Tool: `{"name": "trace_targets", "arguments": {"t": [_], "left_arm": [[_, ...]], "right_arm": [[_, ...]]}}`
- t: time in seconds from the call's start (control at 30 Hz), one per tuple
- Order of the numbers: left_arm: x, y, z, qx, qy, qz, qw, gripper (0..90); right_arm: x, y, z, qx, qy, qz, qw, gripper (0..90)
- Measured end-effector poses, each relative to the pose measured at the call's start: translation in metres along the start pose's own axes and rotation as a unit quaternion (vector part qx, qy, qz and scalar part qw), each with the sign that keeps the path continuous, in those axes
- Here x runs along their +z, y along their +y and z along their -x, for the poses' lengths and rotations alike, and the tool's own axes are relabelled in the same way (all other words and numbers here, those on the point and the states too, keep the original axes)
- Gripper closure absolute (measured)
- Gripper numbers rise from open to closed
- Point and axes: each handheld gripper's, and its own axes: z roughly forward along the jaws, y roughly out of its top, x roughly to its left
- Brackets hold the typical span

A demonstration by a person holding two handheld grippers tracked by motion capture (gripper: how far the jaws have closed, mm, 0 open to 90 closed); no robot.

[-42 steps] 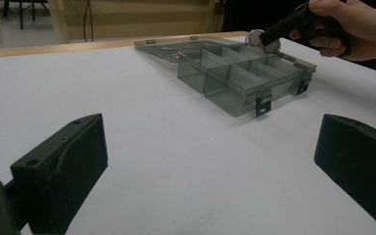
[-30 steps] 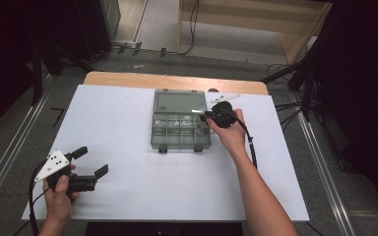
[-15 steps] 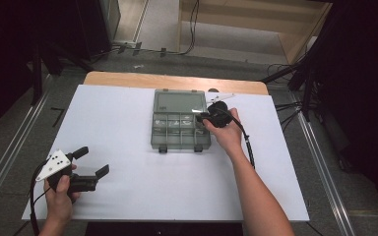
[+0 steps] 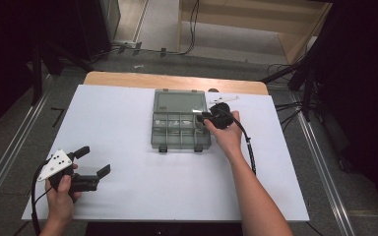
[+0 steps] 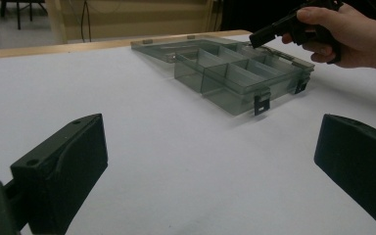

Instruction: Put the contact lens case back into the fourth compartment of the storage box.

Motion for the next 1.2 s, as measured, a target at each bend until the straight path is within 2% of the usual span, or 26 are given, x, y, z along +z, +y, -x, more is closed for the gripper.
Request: {"name": "trace_targets", "arguments": {"t": [0.07, 0.2, 0.3, 0.47, 0.63, 0.77, 0.83, 0.93, 1.0, 1.07, 1.13, 1.2], "left_arm": [[0.001, 0.000, 0.000, 0.000, 0.000, 0.000, 1.0000, 0.0], [0.004, 0.003, 0.002, 0.004, -0.001, -0.001, 1.0000, 0.0], [0.008, 0.005, 0.005, 0.004, -0.005, 0.001, 1.0000, 0.0], [0.015, 0.011, 0.012, 0.008, -0.016, 0.004, 0.9998, 0.0], [0.025, 0.018, 0.017, 0.010, -0.023, 0.002, 0.9997, 0.0], [0.034, 0.023, 0.021, 0.017, -0.027, -0.004, 0.9995, 0.0], [0.039, 0.026, 0.023, 0.020, -0.030, -0.006, 0.9993, 0.0], [0.047, 0.031, 0.025, 0.024, -0.037, -0.008, 0.9990, 0.0], [0.052, 0.035, 0.025, 0.026, -0.043, -0.009, 0.9987, 0.0], [0.057, 0.038, 0.026, 0.028, -0.046, -0.010, 0.9985, 0.0], [0.062, 0.041, 0.027, 0.032, -0.046, -0.011, 0.9984, 0.0], [0.067, 0.043, 0.028, 0.034, -0.048, -0.011, 0.9982, 0.0]], "right_arm": [[-0.004, -0.002, 0.000, -0.003, -0.003, 0.009, 0.9999, 65.4], [-0.010, -0.005, 0.002, -0.004, 0.005, 0.020, 0.9998, 68.6], [-0.014, -0.007, 0.005, 0.006, 0.016, 0.027, 0.9995, 73.2], [-0.022, -0.007, 0.008, 0.007, 0.021, 0.038, 0.9990, 72.2], [-0.029, -0.006, 0.007, 0.003, 0.031, 0.052, 0.9981, 52.9], [-0.033, -0.007, 0.009, 0.012, 0.036, 0.060, 0.9975, 35.4], [-0.035, -0.009, 0.010, 0.016, 0.032, 0.069, 0.9970, 26.3], [-0.038, -0.012, 0.011, 0.020, 0.040, 0.074, 0.9962, 9.6], [-0.040, -0.014, 0.012, 0.024, 0.040, 0.078, 0.9959, 7.9], [-0.041, -0.016, 0.012, 0.026, 0.040, 0.080, 0.9956, 0.0], [-0.042, -0.018, 0.012, 0.026, 0.049, 0.085, 0.9948, 0.0], [-0.043, -0.019, 0.012, 0.026, 0.047, 0.086, 0.9948, 0.0]]}}
